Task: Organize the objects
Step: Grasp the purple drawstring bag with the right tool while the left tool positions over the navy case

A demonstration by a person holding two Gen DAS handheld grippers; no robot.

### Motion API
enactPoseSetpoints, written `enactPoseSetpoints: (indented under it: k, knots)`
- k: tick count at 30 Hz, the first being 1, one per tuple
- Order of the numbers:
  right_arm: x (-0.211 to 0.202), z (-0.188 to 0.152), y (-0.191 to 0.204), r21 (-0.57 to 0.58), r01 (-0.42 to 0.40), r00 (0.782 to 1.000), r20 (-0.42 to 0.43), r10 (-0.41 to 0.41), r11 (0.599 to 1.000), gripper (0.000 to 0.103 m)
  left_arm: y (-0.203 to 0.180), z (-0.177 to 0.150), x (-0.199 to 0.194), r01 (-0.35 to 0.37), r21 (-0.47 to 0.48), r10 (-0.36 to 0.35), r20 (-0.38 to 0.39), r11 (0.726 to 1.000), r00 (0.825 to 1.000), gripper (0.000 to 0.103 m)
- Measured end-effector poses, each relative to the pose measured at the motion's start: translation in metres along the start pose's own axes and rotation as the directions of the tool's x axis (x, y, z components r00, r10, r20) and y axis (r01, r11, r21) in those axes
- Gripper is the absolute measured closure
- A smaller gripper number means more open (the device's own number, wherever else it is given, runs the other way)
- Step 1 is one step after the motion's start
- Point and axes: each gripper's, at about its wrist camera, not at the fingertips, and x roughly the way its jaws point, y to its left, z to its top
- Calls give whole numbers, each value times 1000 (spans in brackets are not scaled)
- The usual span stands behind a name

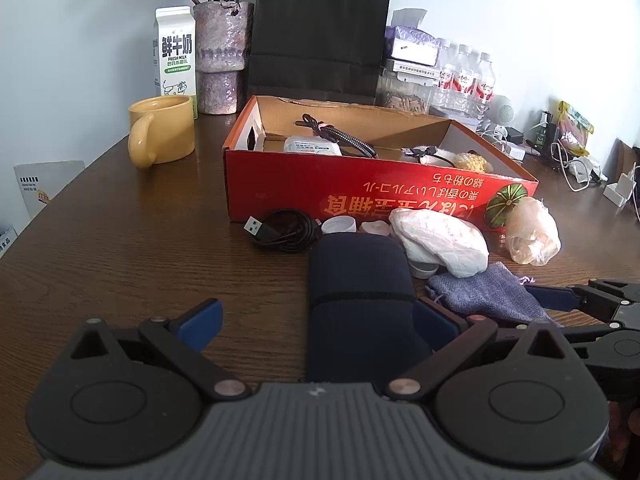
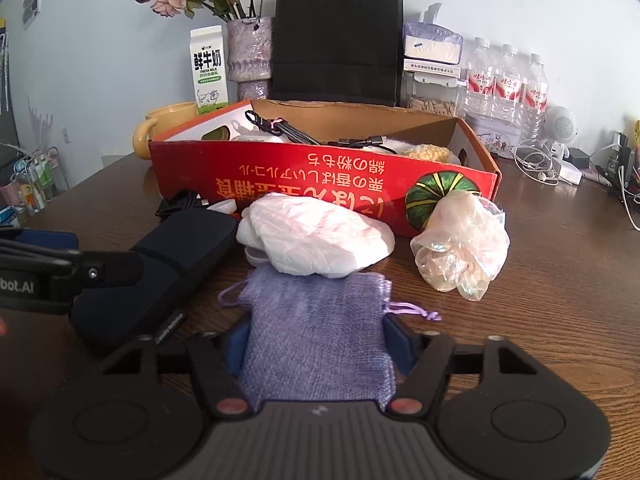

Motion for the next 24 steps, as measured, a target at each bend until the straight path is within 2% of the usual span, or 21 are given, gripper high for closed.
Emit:
enactPoseSetpoints:
  k: [6, 9, 11, 13, 18, 24]
  knots:
    - [-6, 0, -4, 16, -27, 999, 27, 27, 999, 59, 0, 0, 0, -7, 1, 7, -8, 1000, 1000, 0]
    - [-11, 0, -6, 27, -44, 998, 45, 43, 999, 71, -1, 0, 0, -10, 2, 10, -8, 1000, 1000, 0]
    - [-15, 0, -8, 33, -56, 997, 59, 54, 998, 83, -2, 0, -1, -11, 2, 11, -8, 1000, 1000, 0]
    - [-18, 0, -11, 40, -71, 995, 72, 68, 997, 89, -3, -1, -1, -11, 5, 11, -9, 1000, 1000, 0]
    - [-30, -1, -17, 46, -110, 988, 113, 105, 993, 91, -7, -1, -2, -16, 13, 16, -12, 1000, 1000, 0]
    - [-45, 1, -29, 66, -114, 981, 167, 101, 991, 91, -12, -2, 1, -20, 22, 21, -27, 1000, 999, 0]
